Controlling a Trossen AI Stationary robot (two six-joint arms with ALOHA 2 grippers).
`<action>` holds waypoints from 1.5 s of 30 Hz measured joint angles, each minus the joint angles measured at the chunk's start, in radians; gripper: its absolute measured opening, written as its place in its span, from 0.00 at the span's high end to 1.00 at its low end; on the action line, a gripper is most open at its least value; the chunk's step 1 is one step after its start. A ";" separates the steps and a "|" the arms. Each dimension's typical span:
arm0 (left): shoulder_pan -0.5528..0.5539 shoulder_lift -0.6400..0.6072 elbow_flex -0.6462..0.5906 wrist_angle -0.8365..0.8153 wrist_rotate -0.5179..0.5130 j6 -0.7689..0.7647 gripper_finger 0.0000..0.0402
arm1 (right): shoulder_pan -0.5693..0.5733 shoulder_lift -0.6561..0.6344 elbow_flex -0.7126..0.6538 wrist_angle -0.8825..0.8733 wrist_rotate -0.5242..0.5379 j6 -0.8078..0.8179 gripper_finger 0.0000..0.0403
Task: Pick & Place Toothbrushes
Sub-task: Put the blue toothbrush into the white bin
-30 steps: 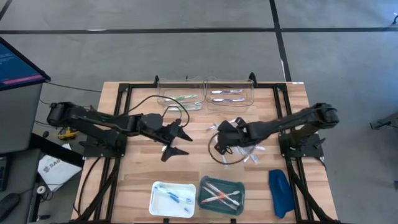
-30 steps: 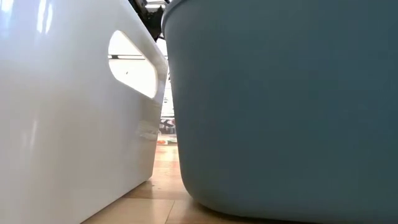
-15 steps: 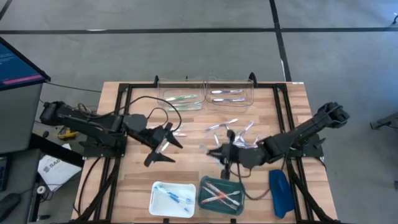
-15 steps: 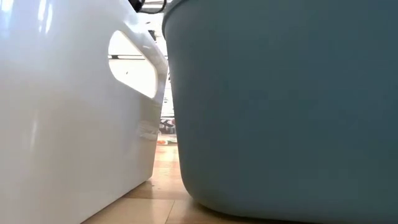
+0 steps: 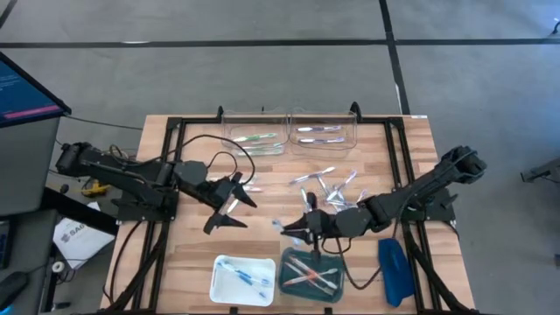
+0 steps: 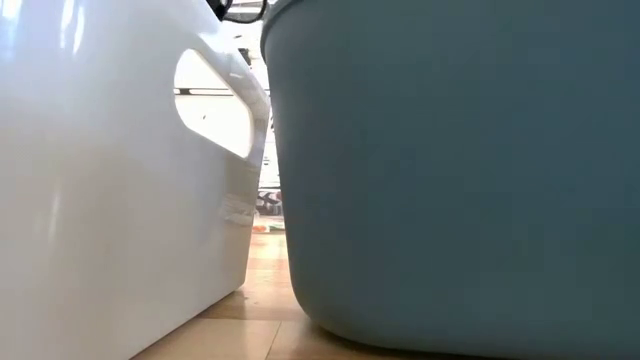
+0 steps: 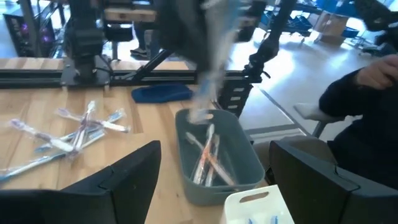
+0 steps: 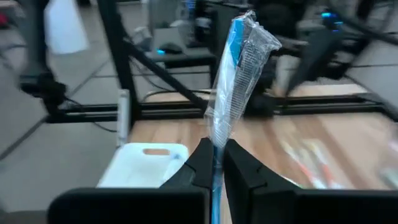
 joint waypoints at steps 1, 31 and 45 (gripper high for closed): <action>0.003 0.000 0.000 -0.011 -0.012 0.000 0.27 | -0.002 0.015 0.009 0.025 -0.027 0.001 0.98; 0.030 -0.296 0.000 -0.526 -0.648 -0.282 0.27 | -0.018 0.866 1.182 -0.785 -0.164 0.192 0.98; 0.030 -0.290 0.000 -0.518 -0.647 -0.289 0.27 | -0.058 0.936 1.242 -0.850 -0.275 0.247 0.98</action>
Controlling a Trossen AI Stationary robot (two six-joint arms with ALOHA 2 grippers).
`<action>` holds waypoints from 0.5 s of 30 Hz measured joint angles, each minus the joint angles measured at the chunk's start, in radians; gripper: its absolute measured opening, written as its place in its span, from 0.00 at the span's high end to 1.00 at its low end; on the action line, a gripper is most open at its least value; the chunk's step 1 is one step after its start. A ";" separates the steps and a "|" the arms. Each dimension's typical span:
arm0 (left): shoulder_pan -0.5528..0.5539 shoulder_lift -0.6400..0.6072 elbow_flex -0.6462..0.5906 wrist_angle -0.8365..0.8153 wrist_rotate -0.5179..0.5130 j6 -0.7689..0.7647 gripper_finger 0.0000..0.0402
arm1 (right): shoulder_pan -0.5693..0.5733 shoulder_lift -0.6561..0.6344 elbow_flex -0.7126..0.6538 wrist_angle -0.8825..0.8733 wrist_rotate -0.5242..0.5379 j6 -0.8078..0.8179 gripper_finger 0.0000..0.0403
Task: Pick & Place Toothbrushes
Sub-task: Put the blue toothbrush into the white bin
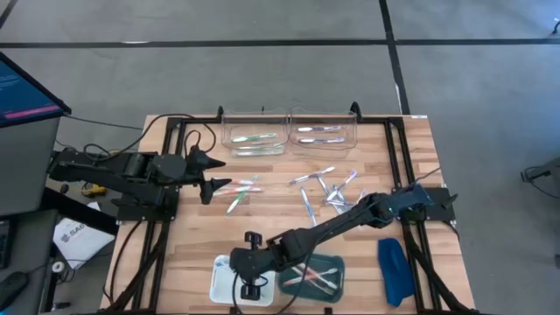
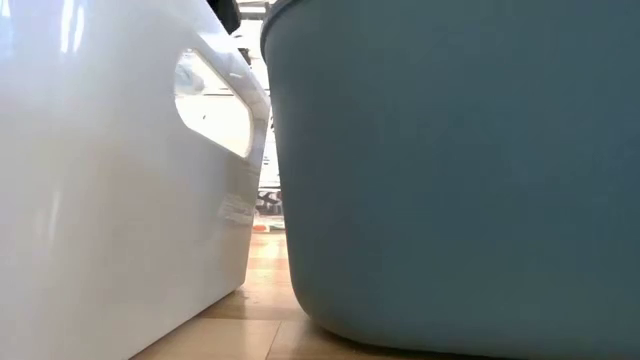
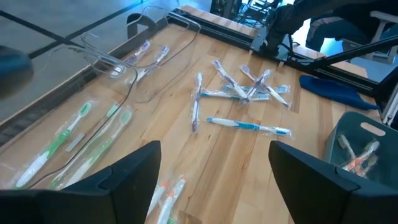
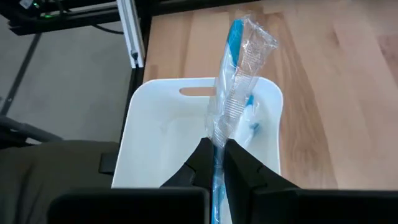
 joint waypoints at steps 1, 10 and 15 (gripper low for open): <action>0.000 0.000 0.000 0.000 0.000 0.000 0.27 | -0.004 0.000 0.000 -0.003 -0.019 0.000 0.98; 0.000 0.000 0.000 0.000 0.003 0.000 0.27 | -0.023 0.000 0.000 -0.016 -0.123 0.041 0.98; 0.000 0.000 0.000 0.001 0.003 0.000 0.27 | -0.021 0.019 0.002 0.030 -0.126 0.061 0.98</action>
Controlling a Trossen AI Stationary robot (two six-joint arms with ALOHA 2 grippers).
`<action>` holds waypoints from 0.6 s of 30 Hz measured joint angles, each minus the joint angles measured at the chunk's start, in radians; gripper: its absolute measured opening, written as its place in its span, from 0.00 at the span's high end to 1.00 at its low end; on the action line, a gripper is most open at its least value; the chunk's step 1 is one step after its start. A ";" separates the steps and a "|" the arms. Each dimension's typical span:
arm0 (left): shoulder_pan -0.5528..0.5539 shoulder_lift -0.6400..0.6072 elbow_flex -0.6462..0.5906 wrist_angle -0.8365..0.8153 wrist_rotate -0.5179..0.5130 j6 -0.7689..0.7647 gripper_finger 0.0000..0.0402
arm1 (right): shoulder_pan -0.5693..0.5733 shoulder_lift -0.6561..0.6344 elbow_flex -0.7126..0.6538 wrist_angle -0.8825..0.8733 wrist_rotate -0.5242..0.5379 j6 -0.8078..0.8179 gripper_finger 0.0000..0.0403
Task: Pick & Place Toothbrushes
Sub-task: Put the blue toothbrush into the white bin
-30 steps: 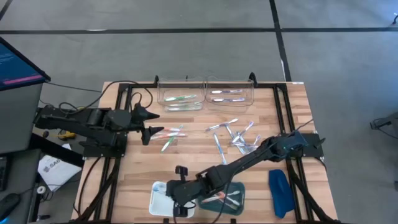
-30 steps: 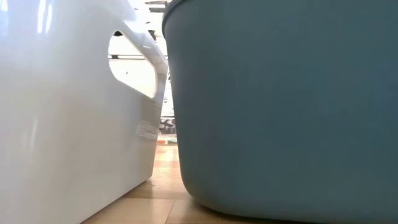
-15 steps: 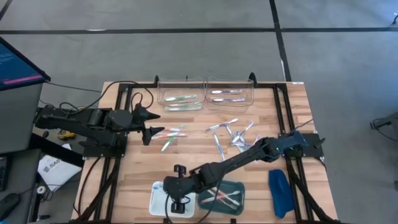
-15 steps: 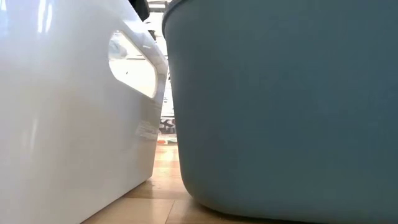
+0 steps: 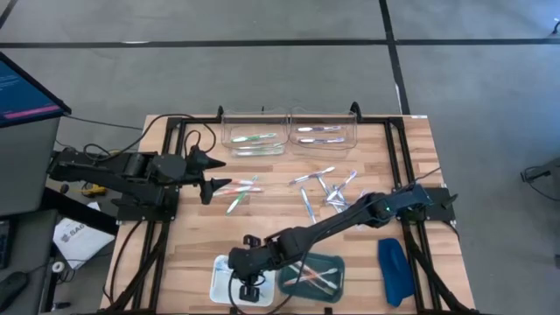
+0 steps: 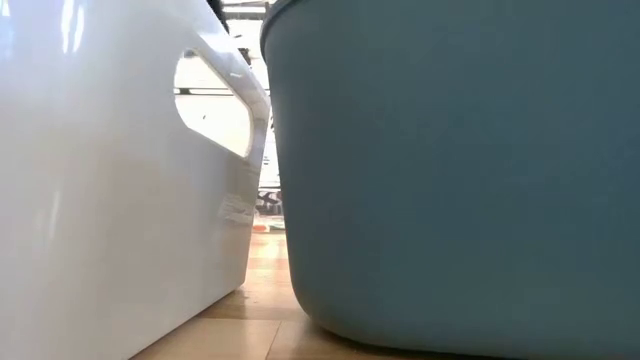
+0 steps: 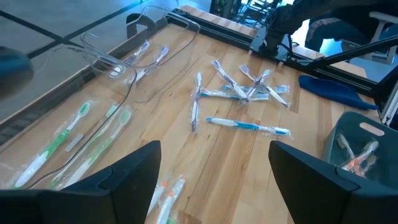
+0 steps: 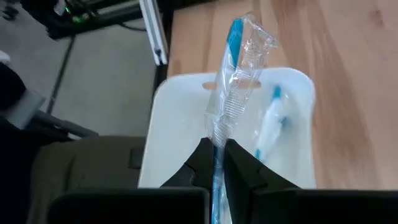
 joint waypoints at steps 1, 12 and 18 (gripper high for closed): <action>0.000 0.000 0.000 0.000 0.000 0.000 0.27 | 0.000 0.009 -0.001 0.002 -0.003 0.007 0.98; 0.000 0.000 0.000 0.004 -0.001 0.000 0.27 | -0.021 0.044 -0.002 0.039 -0.148 0.067 0.97; 0.000 0.000 0.000 0.006 -0.001 0.000 0.27 | -0.037 0.044 -0.002 0.002 -0.180 0.089 0.97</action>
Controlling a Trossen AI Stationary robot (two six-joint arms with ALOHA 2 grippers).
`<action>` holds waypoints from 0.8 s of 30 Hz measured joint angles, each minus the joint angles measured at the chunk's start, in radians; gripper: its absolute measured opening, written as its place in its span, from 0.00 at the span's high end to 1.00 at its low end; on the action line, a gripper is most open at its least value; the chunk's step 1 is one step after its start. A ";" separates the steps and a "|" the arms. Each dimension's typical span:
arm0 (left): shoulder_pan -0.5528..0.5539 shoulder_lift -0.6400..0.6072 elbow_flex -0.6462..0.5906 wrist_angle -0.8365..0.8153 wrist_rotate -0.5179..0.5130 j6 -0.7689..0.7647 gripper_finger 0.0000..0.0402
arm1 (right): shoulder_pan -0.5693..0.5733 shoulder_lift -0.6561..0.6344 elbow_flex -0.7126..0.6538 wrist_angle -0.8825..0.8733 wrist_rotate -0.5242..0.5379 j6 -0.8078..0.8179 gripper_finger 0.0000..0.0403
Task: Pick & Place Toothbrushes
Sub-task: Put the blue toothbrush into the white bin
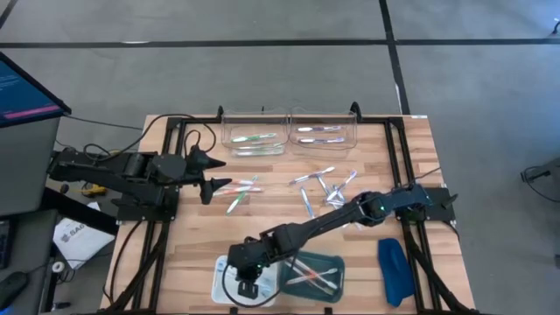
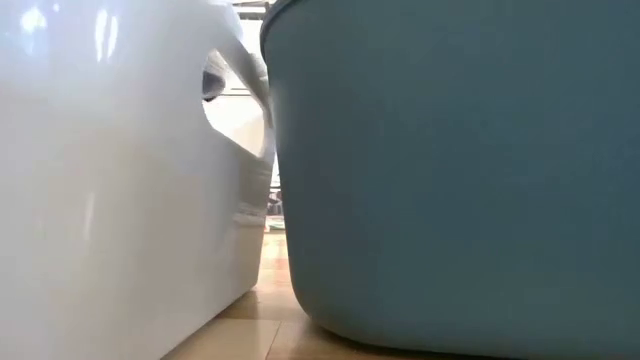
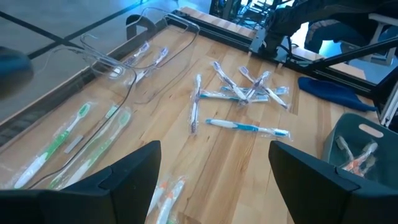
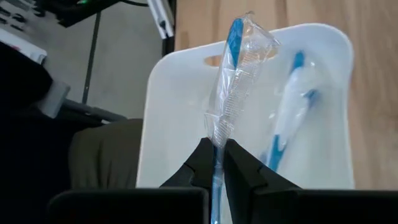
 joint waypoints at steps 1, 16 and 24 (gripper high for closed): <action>0.000 0.000 0.000 0.001 0.000 0.000 0.27 | -0.003 0.000 0.000 -0.001 0.001 0.000 0.97; 0.000 0.000 0.000 0.002 -0.003 0.002 0.27 | -0.014 0.000 0.000 -0.004 0.039 -0.019 0.88; 0.000 0.000 0.000 0.003 -0.002 0.002 0.27 | -0.013 0.000 0.000 -0.004 0.039 -0.030 0.86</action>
